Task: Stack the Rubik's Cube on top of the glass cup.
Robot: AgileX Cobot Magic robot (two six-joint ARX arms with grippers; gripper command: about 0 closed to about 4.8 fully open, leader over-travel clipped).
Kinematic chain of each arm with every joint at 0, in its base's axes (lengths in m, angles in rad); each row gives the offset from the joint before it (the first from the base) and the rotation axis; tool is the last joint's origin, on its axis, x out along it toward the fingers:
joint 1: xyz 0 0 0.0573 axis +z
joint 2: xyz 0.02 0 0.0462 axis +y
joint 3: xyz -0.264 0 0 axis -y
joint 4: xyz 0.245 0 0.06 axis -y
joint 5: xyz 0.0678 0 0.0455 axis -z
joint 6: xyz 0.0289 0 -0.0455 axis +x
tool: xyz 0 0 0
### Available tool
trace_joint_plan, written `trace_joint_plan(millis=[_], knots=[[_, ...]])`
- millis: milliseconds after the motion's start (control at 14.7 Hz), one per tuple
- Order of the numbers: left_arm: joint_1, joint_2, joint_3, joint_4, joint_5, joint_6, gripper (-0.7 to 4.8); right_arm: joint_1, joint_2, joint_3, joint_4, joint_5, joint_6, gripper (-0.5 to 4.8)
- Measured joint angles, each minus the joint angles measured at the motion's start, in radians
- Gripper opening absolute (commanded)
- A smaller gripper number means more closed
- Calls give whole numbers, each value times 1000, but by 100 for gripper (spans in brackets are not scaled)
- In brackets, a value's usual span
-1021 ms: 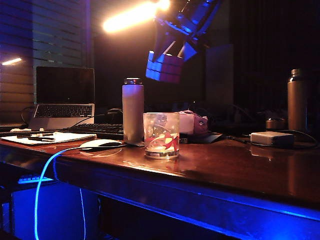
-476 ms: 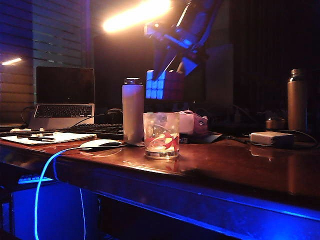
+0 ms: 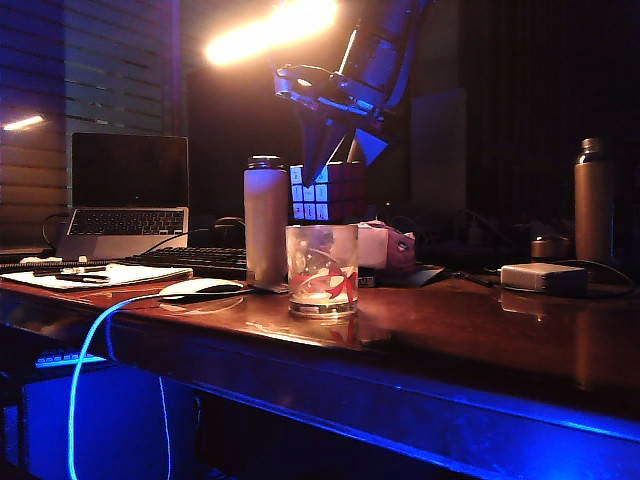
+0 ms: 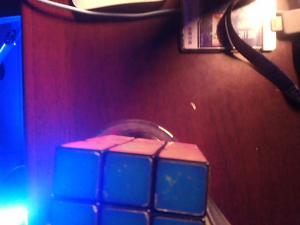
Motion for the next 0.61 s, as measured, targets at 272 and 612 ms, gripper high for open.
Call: trace_joint_plan(millis=[272, 612], knots=[[0, 0, 0, 0, 0, 0, -3, 0, 0, 0, 26, 0, 0, 156], [0, 0, 0, 0, 0, 0, -3, 0, 0, 0, 25, -1, -1, 156]])
